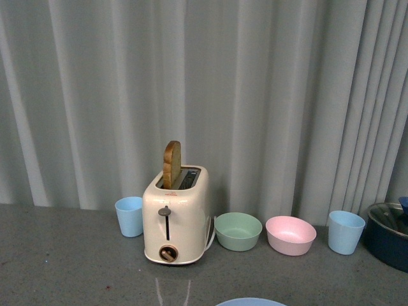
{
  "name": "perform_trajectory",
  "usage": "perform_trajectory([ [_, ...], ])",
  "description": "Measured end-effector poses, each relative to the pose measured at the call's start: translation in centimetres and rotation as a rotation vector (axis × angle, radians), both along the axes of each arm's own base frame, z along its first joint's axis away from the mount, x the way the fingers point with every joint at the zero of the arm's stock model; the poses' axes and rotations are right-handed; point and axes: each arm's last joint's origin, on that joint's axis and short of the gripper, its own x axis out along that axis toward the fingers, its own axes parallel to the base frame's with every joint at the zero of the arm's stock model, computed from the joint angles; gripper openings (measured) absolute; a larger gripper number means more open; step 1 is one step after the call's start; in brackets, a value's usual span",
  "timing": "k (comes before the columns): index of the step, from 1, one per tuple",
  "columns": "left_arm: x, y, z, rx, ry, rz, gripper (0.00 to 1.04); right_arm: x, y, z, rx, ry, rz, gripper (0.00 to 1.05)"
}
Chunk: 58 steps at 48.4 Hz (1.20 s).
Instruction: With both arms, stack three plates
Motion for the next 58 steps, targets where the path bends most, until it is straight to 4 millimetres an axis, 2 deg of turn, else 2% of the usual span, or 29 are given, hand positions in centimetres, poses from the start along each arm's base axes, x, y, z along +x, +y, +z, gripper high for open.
perform_trajectory([
  [2,0.0,0.0,0.0,0.0,0.0,0.0,0.98,-1.3,0.5,0.8,-0.049,-0.075,-0.014,0.94],
  [4,0.0,0.0,0.0,0.0,0.0,0.0,0.98,-2.8,0.9,1.4,-0.102,-0.187,-0.052,0.84],
  [11,0.0,0.0,0.0,0.0,0.0,0.0,0.98,-5.9,1.4,0.9,-0.141,-0.237,-0.061,0.61],
  [16,0.0,0.0,0.0,0.0,0.0,-0.001,0.98,-6.4,1.5,0.4,-0.145,-0.257,-0.053,0.45],
  [28,0.0,0.0,0.0,0.0,0.0,0.0,0.98,-6.2,0.9,-2.8,-0.156,-0.238,-0.036,0.02],
  [38,0.0,0.0,0.0,0.0,0.0,0.0,0.98,-6.3,-0.3,-4.5,-0.158,-0.237,-0.051,0.03],
  [58,0.0,0.0,0.0,0.0,0.0,0.0,0.98,-6.3,-0.4,-6.3,-0.158,-0.238,-0.048,0.03],
])
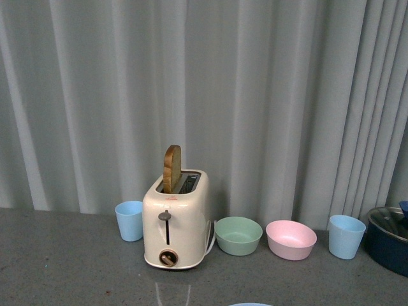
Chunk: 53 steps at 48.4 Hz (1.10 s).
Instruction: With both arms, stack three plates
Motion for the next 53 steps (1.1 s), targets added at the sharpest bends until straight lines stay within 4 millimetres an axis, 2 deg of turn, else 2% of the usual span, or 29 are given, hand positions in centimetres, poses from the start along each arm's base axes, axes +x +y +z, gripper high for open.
perform_trajectory([
  [16,0.0,0.0,0.0,0.0,0.0,0.0,0.98,0.0,0.0,-0.9,0.0,-0.002,0.0,0.03],
  [21,0.0,0.0,0.0,0.0,0.0,0.0,0.98,0.0,0.0,-1.8,0.0,-0.004,0.0,0.03],
  [46,0.0,0.0,0.0,0.0,0.0,0.0,0.98,0.0,0.0,-1.8,0.0,-0.006,0.0,0.03],
  [48,0.0,0.0,0.0,0.0,0.0,0.0,0.98,0.0,0.0,-1.8,-0.001,-0.006,0.0,0.06],
  [53,0.0,0.0,0.0,0.0,0.0,0.0,0.98,0.0,0.0,-1.8,-0.001,-0.006,0.0,0.24],
])
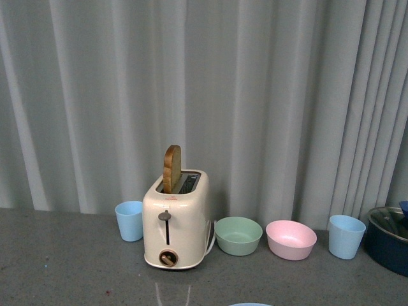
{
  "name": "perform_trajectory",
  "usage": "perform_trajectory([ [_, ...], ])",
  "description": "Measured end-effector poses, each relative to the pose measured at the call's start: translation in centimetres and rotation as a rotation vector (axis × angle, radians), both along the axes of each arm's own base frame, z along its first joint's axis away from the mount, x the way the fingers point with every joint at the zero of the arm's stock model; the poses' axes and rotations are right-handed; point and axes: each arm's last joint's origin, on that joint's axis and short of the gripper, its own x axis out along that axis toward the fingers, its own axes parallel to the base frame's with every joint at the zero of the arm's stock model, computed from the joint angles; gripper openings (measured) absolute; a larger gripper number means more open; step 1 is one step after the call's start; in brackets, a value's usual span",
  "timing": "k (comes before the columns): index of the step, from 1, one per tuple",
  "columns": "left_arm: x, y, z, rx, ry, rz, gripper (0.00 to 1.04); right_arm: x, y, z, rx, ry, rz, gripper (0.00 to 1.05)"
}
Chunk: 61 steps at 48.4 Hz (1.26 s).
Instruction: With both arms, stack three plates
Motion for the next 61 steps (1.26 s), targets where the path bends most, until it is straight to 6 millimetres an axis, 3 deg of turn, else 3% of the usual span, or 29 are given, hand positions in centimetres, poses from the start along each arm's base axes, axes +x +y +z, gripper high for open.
perform_trajectory([
  [21,0.0,0.0,0.0,0.0,0.0,0.0,0.98,0.0,0.0,0.0,0.001,0.0,0.0,0.99],
  [61,0.0,0.0,0.0,0.0,0.0,0.0,0.98,0.0,0.0,0.0,0.0,0.0,0.0,0.97],
])
